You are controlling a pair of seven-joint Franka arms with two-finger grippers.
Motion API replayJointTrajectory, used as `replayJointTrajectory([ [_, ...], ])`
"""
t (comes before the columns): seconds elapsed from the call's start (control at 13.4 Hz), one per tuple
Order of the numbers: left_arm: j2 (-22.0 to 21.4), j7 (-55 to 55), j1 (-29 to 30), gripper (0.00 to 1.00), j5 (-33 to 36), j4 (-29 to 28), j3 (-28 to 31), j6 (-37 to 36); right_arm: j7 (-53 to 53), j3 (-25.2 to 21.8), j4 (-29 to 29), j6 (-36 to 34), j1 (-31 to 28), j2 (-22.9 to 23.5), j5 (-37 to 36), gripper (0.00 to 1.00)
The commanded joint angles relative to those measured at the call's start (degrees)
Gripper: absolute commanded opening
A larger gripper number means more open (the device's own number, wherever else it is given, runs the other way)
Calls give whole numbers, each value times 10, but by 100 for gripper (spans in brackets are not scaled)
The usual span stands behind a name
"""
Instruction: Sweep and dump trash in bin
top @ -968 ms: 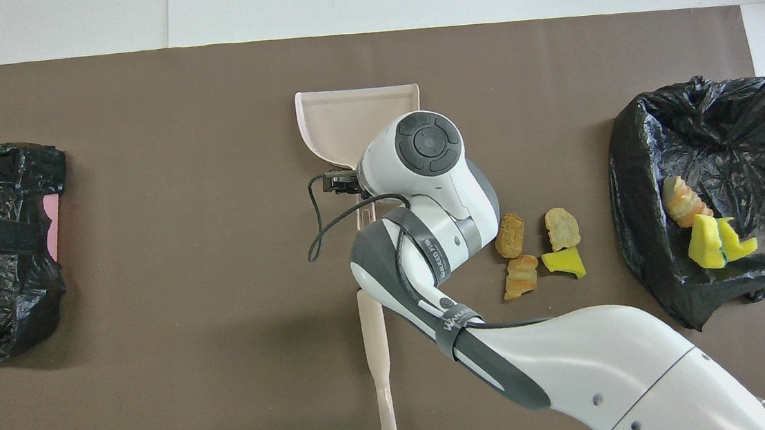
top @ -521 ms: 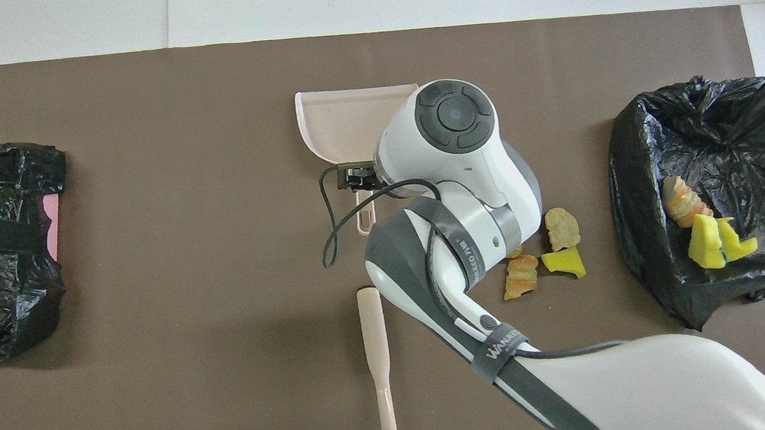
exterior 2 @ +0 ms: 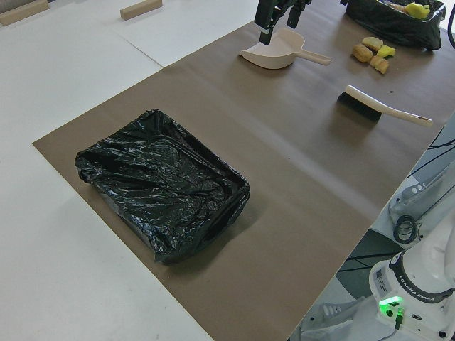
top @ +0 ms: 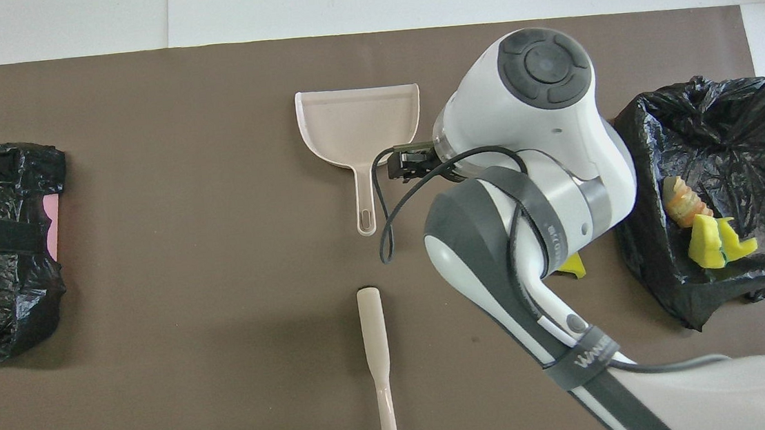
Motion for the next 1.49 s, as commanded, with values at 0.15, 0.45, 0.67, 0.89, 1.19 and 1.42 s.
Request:
replayJointTrajectory([
  [0.15,3,0,0,100,-17,6,3,18,-30,0,-12,-31,-62,-24,4,100],
  [0.45,3,-1,0,100,-17,2,3,27,-74,4,-68,-71,-71,-70,-15,100],
  [0.67,3,-3,0,100,-17,2,3,28,3,5,-228,30,-27,-158,-9,100],
  [0.89,13,-18,-9,100,-17,2,2,79,51,6,-328,82,32,-213,-7,100],
  [1.19,57,-99,-53,100,-17,11,-6,142,192,6,-381,156,138,-209,-6,100],
  [1.42,82,-116,-96,100,-44,11,-6,150,277,6,-403,214,210,-181,-6,100],
])
